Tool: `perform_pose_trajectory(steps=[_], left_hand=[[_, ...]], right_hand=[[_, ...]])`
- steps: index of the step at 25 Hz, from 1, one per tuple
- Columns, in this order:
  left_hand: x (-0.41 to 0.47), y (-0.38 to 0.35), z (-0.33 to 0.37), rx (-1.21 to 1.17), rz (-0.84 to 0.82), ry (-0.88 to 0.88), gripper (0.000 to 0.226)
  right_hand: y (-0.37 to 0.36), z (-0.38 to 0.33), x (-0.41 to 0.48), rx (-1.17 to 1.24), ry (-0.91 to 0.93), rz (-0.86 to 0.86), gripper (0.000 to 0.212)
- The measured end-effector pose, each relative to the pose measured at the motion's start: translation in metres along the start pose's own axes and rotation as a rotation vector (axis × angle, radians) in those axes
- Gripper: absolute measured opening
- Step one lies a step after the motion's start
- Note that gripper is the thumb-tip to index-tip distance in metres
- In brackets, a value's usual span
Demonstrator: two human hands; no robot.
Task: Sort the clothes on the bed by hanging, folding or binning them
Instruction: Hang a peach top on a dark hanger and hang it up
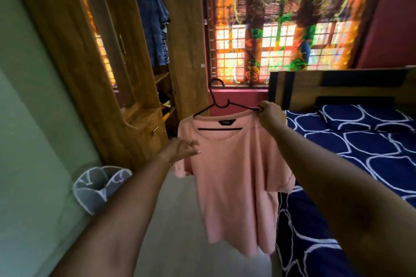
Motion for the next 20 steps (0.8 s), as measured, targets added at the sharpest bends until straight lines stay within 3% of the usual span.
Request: perform_pose_trajectory(steps=[3, 11, 20], left_hand=[[0.063, -0.018, 0.024, -0.088, -0.047, 0.0, 0.035], [0.253, -0.023, 0.089, 0.216, -0.105, -0.201, 0.04], [0.492, 0.019, 0.148, 0.054, -0.088, -0.199, 0.028]], right_hand=[[-0.014, 0.046, 0.032, -0.007, -0.093, 0.008, 0.022], [-0.062, 0.149, 0.145, -0.058, -0.182, 0.047, 0.021], [-0.104, 0.248, 0.32, -0.154, -0.286, 0.149, 0.019]])
Point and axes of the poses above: each hand's wrist, its own x-axis towards the middle knuckle, its own y-axis out of the back of the hand, z = x × y, the point moved 2 cm from there along x, towards the middle knuckle, and after that the axes turned 14 degrees about y, right-handed, at the moved point
